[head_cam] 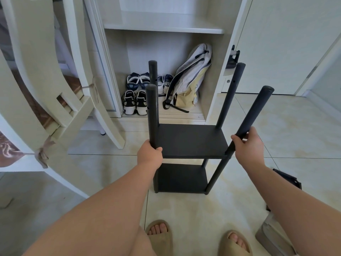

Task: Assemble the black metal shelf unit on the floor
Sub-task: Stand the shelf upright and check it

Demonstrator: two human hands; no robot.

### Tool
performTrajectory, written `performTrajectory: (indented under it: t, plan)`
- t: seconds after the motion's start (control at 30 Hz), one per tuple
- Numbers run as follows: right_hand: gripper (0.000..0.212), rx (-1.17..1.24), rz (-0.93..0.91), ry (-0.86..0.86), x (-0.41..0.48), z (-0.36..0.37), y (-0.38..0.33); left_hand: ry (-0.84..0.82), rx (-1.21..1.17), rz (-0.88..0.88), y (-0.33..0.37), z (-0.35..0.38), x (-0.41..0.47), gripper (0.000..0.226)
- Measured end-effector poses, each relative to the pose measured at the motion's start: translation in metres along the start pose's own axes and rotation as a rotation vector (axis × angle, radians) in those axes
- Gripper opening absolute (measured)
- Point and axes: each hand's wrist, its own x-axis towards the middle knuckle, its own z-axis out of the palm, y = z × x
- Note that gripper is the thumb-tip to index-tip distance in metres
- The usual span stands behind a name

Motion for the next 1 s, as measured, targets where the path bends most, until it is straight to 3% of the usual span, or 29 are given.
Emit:
performTrajectory:
  t: [0.1,0.2,0.27,0.37,0.5,0.63,0.8,1.0]
  plan:
    - [0.014,-0.018,-0.007,-0.037,0.000,-0.003,0.004,-0.026,0.033,-0.006,-0.004,0.000,0.002,0.031]
    - [0.028,-0.016,0.010,-0.122,-0.005,-0.011,0.007,-0.126,0.045,-0.163,-0.001,-0.001,-0.005,0.046]
    - [0.040,-0.042,0.010,-0.178,-0.013,-0.020,0.010,-0.263,0.187,-0.277,0.005,-0.005,-0.019,0.054]
    - [0.049,-0.155,-0.042,-0.239,-0.029,-0.038,0.018,-0.521,0.518,-0.235,0.013,-0.009,-0.036,0.063]
    - [0.048,-0.241,-0.072,-0.300,-0.043,-0.067,0.041,-0.795,0.441,-0.311,0.015,0.002,-0.051,0.074]
    - [0.051,-0.317,-0.009,-0.326,-0.044,-0.100,0.080,-0.913,0.606,-0.130,0.024,0.041,-0.069,0.065]
    - [0.056,-0.430,0.070,-0.366,-0.032,-0.137,0.147,-0.899,0.841,0.333,0.032,0.108,-0.100,0.028]
    - [0.064,-0.736,0.193,-0.387,0.001,-0.165,0.248,-0.953,0.500,0.217,0.005,0.233,-0.130,0.042]
